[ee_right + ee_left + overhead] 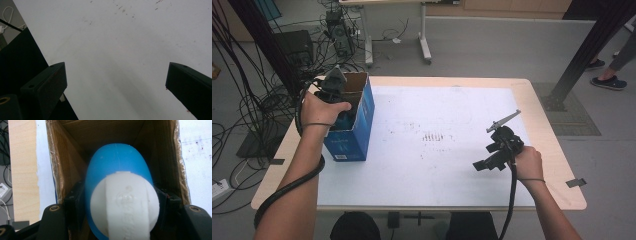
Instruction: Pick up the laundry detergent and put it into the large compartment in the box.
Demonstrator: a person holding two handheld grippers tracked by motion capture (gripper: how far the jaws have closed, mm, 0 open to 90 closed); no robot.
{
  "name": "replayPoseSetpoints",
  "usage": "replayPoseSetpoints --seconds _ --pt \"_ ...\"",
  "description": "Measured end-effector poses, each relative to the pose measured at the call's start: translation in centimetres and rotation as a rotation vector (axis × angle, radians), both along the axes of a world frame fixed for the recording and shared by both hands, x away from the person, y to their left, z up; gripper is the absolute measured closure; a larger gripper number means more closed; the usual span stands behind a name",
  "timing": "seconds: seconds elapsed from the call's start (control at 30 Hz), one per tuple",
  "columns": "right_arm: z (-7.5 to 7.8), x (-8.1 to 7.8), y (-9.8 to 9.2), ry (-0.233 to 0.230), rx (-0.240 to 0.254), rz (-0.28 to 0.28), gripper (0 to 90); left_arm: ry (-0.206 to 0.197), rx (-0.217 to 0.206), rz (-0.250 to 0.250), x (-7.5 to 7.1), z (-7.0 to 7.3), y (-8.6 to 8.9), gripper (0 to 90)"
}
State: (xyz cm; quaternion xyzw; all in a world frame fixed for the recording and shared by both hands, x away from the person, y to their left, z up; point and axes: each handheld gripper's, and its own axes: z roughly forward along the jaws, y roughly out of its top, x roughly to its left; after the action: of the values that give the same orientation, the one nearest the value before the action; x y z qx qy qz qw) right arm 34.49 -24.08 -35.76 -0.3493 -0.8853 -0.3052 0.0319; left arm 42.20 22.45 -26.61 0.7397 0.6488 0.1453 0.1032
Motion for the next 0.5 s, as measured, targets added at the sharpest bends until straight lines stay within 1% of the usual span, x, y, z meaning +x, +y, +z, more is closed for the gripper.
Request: replayPoseSetpoints --seconds 0.13,0.33,0.37,0.47,0.5 --pt "0.01 0.04 -0.03 0.003 -0.001 -0.002 3.4 -0.003 0.000 0.000 -0.02 -0.02 -0.02 37.6" --pt "0.07 0.09 0.08 -0.001 0.001 0.001 3.4 0.005 0.006 -0.008 0.04 0.02 0.01 37.6" --pt "0.08 0.12 0.08 -0.001 -0.001 0.002 3.4 0.000 0.003 -0.005 0.03 -0.02 -0.02 37.5" --pt "0.07 0.13 0.15 0.001 0.000 0.001 3.4 0.004 0.006 -0.008 0.03 0.01 0.03 37.5" --pt "0.07 0.13 0.17 0.002 0.000 0.001 3.4 -0.001 0.001 -0.003 0.03 -0.03 0.01 37.4"
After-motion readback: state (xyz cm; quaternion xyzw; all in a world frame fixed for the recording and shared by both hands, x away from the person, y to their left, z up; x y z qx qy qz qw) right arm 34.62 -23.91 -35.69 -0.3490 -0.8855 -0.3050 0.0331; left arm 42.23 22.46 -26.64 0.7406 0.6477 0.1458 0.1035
